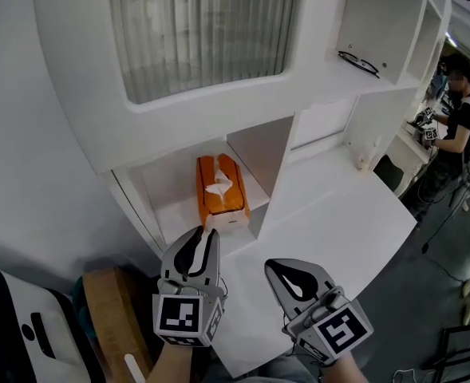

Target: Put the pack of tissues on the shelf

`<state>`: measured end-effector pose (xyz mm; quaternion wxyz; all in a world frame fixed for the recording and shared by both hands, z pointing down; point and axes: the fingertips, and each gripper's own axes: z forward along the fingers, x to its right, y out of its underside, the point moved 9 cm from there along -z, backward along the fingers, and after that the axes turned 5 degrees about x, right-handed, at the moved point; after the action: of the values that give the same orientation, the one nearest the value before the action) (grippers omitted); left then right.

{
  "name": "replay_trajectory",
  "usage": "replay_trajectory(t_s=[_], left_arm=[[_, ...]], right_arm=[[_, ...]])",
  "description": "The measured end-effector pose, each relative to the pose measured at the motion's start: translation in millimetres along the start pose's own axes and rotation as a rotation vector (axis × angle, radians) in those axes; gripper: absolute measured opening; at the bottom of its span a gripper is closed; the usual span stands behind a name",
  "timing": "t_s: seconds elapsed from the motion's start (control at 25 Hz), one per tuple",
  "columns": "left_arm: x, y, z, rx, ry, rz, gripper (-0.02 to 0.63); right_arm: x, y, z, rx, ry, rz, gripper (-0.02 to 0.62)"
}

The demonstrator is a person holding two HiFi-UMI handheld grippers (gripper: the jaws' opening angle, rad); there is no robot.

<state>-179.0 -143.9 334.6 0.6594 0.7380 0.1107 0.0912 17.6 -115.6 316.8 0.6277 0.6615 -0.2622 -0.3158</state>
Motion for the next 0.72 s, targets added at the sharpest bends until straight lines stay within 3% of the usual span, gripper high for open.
replay_trajectory(t_s=[0.24,0.6,0.72], left_arm=[[0,-5,-12,0.004,0.014,0.002,0.017],[5,-15,-28,0.018,0.029,0.013,0.018],[9,-18,-32,-0.022,0.027,0.0,0.018]], right_arm=[[-6,-2,11,0.019,-0.046,0.003,0.012],[-14,-3,24,-0.032,-0.146,0.007,0.012],[-14,-4,29,-0.025,-0.17,0.01,0.012]])
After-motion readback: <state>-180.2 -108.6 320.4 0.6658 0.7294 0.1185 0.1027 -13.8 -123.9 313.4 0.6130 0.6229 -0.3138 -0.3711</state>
